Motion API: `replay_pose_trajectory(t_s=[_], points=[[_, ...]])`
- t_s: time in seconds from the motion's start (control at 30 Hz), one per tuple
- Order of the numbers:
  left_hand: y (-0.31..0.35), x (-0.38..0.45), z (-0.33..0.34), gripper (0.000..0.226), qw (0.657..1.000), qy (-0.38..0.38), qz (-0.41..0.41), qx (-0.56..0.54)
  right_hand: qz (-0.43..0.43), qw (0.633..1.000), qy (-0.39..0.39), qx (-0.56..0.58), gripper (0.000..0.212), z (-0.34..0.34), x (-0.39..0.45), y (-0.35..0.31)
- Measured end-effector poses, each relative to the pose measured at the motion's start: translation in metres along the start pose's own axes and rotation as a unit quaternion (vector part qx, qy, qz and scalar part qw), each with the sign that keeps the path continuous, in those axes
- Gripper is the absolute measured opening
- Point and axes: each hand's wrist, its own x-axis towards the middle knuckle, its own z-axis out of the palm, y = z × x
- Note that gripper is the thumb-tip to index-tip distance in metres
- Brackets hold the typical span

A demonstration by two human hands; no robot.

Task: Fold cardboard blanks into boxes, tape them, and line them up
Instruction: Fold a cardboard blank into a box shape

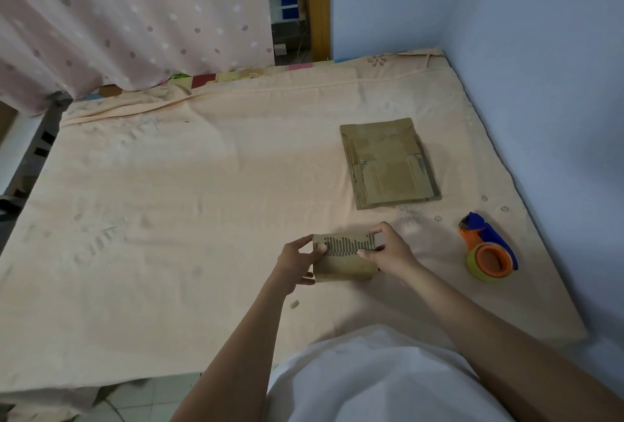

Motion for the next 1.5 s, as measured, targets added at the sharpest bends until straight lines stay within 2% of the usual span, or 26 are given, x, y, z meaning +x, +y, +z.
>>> replay_pose_trajectory(t_s=[0.13, 0.27, 0.4, 0.5, 0.6, 0.67, 0.73, 0.87, 1.03, 1.13, 1.23, 1.33, 1.43, 1.5], points=[[-0.002, -0.003, 0.002, 0.05, 0.998, -0.022, 0.008, -0.056, 0.012, 1.0, -0.002, 0.0, 0.046, 0.0, -0.002, -0.003], [-0.002, -0.001, 0.002, 0.062, 0.996, -0.021, 0.016, -0.088, 0.022, 1.0, -0.013, 0.012, 0.049, -0.004, -0.004, -0.005], [-0.001, -0.005, 0.0, 0.06, 0.994, -0.019, 0.027, -0.1, 0.063, 0.992, -0.061, 0.095, 0.052, -0.009, -0.008, -0.008], [0.0, -0.007, -0.002, 0.054, 0.99, -0.011, 0.055, -0.125, 0.142, 0.963, -0.12, 0.194, 0.058, -0.018, -0.013, -0.013], [0.005, -0.012, -0.001, 0.051, 0.987, -0.018, 0.114, -0.11, 0.215, 0.911, -0.184, 0.299, 0.076, -0.024, -0.013, -0.015], [0.006, -0.015, 0.002, 0.047, 0.984, -0.025, 0.153, -0.087, 0.234, 0.881, -0.199, 0.36, 0.08, -0.027, -0.012, -0.018], [0.006, -0.017, 0.006, 0.048, 0.981, -0.021, 0.176, -0.074, 0.227, 0.87, -0.188, 0.396, 0.074, -0.029, -0.012, -0.023], [0.007, -0.02, 0.009, 0.058, 0.977, -0.018, 0.194, -0.082, 0.214, 0.869, -0.15, 0.421, 0.05, -0.026, -0.009, -0.029], [0.009, -0.016, 0.006, 0.065, 0.976, -0.036, 0.205, -0.067, 0.193, 0.874, -0.106, 0.434, 0.041, -0.019, -0.008, -0.033], [0.018, -0.02, 0.006, 0.069, 0.982, -0.042, 0.172, -0.073, 0.158, 0.885, -0.083, 0.431, 0.041, -0.018, -0.007, -0.03], [0.028, -0.018, 0.002, 0.072, 0.988, -0.049, 0.106, -0.103, 0.087, 0.896, -0.098, 0.423, 0.047, -0.02, -0.01, -0.028], [0.032, -0.013, -0.003, 0.08, 0.99, -0.06, 0.089, -0.088, 0.046, 0.914, -0.11, 0.388, 0.055, -0.021, -0.011, -0.027], [0.031, -0.008, -0.009, 0.081, 0.988, -0.076, 0.103, -0.082, 0.041, 0.934, -0.147, 0.324, 0.081, -0.025, -0.003, -0.02], [0.029, -0.005, -0.014, 0.099, 0.986, -0.09, 0.108, -0.089, 0.041, 0.957, -0.167, 0.233, 0.097, -0.028, 0.0, -0.016]])
